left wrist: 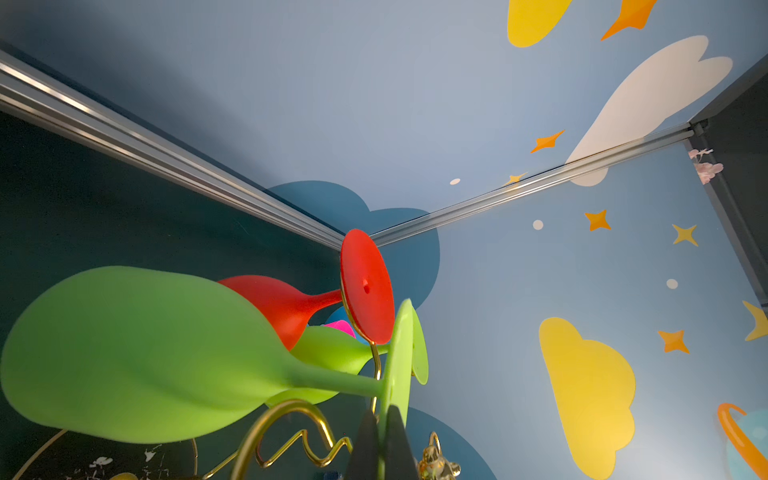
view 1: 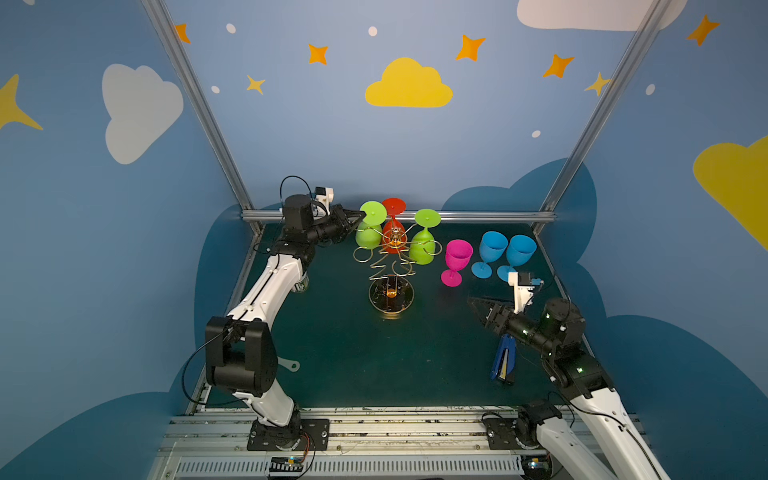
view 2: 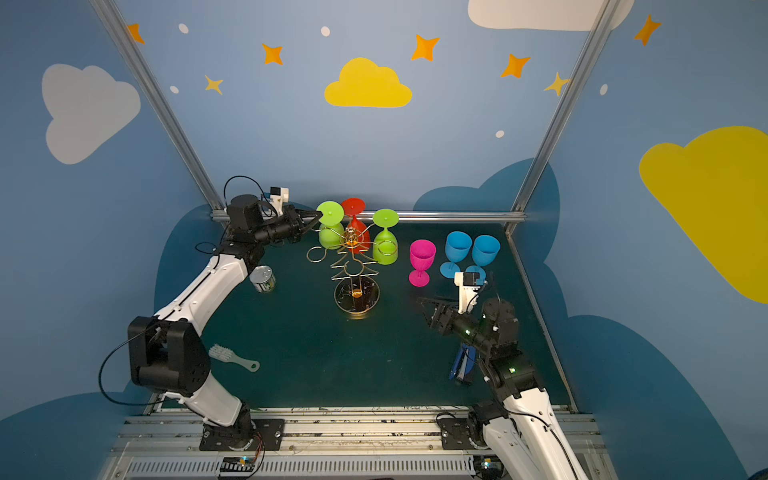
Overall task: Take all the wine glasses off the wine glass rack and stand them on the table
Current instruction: 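Close the left gripper on the foot of the hanging green glass, then pull the green glass off the rack toward the robot with the left gripper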
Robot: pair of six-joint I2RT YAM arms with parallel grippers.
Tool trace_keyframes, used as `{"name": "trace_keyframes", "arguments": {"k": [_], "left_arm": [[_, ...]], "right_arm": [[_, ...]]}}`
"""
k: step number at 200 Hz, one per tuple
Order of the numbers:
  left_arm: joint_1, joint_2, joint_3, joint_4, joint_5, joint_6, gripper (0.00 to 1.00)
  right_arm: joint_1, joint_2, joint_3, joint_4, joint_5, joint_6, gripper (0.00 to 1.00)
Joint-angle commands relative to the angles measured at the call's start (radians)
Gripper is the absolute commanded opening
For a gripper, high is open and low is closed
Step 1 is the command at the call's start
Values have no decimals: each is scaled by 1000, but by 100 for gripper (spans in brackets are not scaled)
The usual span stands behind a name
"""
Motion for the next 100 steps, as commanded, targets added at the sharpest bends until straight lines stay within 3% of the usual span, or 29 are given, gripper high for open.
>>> {"name": "trace_keyframes", "arguments": {"k": [1, 48, 100], "left_arm": [[19, 14, 42, 15, -16, 19, 4], [69, 11, 37, 26, -15, 7, 4], [193, -98, -88, 107, 27, -52, 4]], "right_arm": [[4, -17, -3, -8, 12, -10, 71], [4, -39, -1, -23, 20, -11, 71], [4, -31, 9, -42, 28, -35, 71]]}}
